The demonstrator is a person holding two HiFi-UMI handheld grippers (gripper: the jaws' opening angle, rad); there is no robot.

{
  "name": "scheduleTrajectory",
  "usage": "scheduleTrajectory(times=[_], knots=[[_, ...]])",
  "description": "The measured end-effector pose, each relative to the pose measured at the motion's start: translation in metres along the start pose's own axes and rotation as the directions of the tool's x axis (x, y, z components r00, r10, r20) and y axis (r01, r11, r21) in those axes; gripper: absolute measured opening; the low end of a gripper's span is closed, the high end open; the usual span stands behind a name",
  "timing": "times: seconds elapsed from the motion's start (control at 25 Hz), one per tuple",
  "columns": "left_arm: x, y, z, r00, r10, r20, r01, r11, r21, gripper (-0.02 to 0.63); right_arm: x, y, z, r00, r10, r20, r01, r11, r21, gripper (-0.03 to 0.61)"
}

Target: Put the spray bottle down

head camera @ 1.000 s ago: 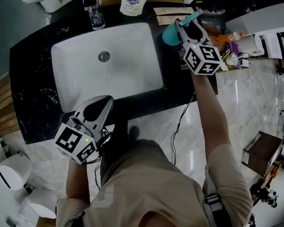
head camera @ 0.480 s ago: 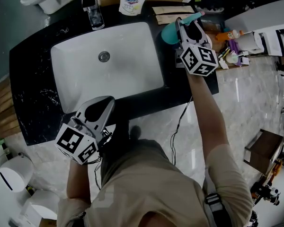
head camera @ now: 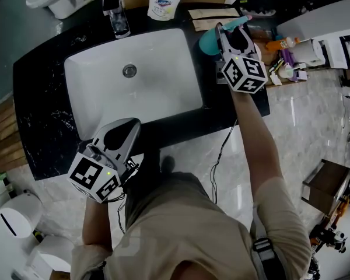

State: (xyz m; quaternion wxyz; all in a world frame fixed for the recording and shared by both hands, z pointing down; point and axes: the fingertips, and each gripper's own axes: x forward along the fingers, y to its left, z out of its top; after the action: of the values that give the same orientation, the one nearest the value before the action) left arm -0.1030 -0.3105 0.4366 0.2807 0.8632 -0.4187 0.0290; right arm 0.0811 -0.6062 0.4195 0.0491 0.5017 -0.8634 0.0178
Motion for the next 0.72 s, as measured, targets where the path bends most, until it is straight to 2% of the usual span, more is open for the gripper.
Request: scheduleTrajectory(times=[0.16,0.28,0.36,0.48,0.56,0.72], knots=[[-0.002,0.001,0.002,1.000,0.011,0.003,-0.011,1.000,0.004,0.011,-0.001,0.001,-0.001,0.999,0.034,-0.009,-0.034,0.999,0.015,0.166],[-0.004,0.002,0.000,1.000,0.018,-0.002,-0.018,1.000,0.004,0.011,-0.005,0.003,0.001,0.998,0.059,-0.007,-0.059,0.998,0.031,0.196],[-0.004,0.001,-0.002,1.000,0.024,-0.009,-0.023,1.000,0.013,0.011,-0.008,0.004,0.001,0.998,0.060,-0.011,-0.060,0.998,0.012,0.206],[-0.003,-0.002,-0.002,0.999,0.039,-0.023,-0.037,0.997,0.067,0.011,-0.012,0.003,0.002,0.999,0.049,-0.018,-0.050,0.999,-0.003,0.207],[-0.002,-0.003,-0.001,0.999,0.042,-0.027,-0.040,0.995,0.090,0.011,-0.015,-0.001,0.001,0.999,0.037,-0.019,-0.037,0.999,0.029,0.207],[-0.003,-0.005,0.000,0.999,0.036,-0.027,-0.033,0.996,0.083,0.011,-0.025,-0.007,0.002,0.999,0.030,-0.029,-0.028,0.997,0.076,0.207]])
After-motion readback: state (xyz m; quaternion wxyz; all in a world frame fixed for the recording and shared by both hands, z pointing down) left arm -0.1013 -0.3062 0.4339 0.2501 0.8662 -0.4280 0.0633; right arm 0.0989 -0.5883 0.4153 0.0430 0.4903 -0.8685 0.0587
